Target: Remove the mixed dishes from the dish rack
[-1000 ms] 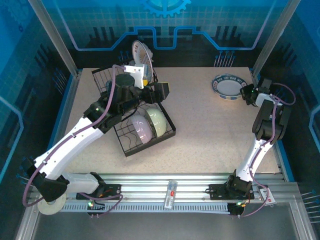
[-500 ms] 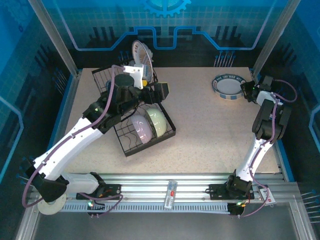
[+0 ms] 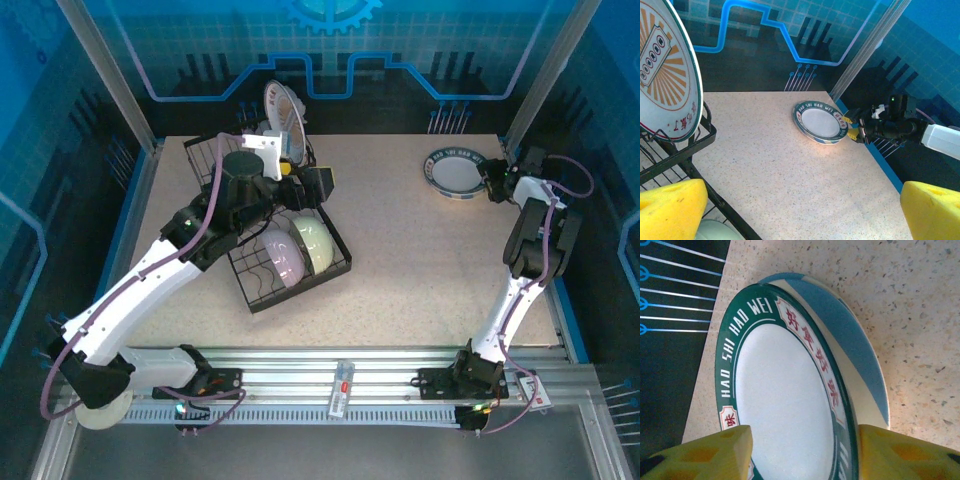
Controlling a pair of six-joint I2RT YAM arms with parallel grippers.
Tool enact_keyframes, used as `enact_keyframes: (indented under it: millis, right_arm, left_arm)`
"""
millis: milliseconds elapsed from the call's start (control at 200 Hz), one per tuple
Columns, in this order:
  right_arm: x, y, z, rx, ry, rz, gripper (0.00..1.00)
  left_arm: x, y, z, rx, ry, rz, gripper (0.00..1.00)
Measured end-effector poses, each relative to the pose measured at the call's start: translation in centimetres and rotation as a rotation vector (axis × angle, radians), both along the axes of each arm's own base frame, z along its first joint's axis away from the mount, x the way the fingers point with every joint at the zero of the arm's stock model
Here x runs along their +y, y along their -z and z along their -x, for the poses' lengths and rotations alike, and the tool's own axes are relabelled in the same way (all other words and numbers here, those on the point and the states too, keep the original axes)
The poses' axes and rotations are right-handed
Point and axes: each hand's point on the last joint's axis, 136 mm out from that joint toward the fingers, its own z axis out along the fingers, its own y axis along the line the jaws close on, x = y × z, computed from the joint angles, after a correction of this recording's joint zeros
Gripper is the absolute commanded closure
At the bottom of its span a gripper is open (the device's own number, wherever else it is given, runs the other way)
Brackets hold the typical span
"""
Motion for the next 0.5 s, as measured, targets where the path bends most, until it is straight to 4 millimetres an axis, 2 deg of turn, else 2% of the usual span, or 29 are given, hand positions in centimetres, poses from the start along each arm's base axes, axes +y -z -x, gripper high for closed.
enact_keyframes:
  millis: [220, 500]
  right_arm:
    - [-0.17, 0.35, -0.10, 0.050, -0.007, 0.003, 0.32]
    - [-0.09, 0.90, 0.76, 0.106, -0.011, 0.006, 0.28]
  left_arm:
    - [0.19, -0.16, 0.04, -0.004, -0.005, 0.002, 0.01]
    - [0.49, 0.07, 0.18, 0.003, -0.009, -0.004, 0.01]
